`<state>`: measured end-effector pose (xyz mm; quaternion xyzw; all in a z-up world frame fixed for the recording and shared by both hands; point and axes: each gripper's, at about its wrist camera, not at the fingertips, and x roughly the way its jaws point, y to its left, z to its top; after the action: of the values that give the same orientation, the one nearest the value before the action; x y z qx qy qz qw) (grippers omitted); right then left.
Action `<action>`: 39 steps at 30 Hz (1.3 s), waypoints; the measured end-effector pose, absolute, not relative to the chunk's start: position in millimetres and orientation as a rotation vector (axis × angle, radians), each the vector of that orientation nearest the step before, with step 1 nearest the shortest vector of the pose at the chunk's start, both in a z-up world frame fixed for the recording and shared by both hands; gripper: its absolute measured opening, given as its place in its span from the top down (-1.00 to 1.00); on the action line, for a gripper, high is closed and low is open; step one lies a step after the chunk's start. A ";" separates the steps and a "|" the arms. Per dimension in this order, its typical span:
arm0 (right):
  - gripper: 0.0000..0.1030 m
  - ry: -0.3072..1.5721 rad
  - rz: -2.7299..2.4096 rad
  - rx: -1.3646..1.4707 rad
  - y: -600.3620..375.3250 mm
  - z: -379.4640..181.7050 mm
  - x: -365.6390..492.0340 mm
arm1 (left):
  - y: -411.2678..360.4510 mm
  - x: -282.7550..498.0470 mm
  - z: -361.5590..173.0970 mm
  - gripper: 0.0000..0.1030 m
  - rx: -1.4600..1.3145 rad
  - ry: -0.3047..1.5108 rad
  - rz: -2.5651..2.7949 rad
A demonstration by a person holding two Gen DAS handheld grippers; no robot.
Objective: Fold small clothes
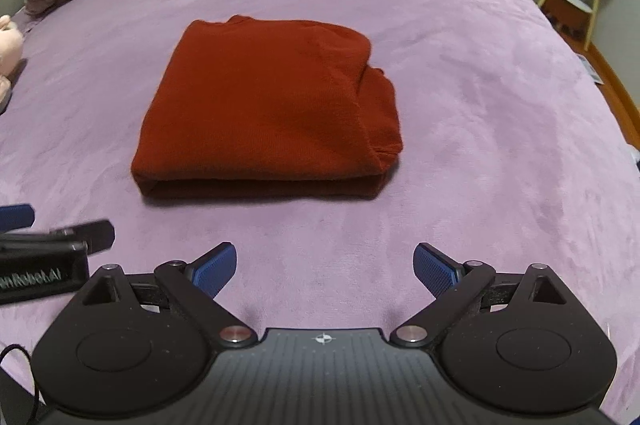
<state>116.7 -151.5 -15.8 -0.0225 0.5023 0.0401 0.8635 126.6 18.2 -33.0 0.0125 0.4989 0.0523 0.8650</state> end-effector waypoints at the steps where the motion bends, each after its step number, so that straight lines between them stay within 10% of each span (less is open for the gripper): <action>1: -0.86 1.055 0.077 -0.045 -150.5 -15.4 116.7 | 16.4 126.0 -33.7 -0.87 0.036 1.045 0.111; 39: -0.86 1.066 0.063 -0.037 -155.8 -2.5 115.1 | 9.1 125.4 -27.1 -0.87 0.012 1.086 0.070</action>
<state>115.1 -155.8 -2.6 -0.0174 0.5079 0.0303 0.8607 125.4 9.1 -27.1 0.0057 0.5167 0.0332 0.8555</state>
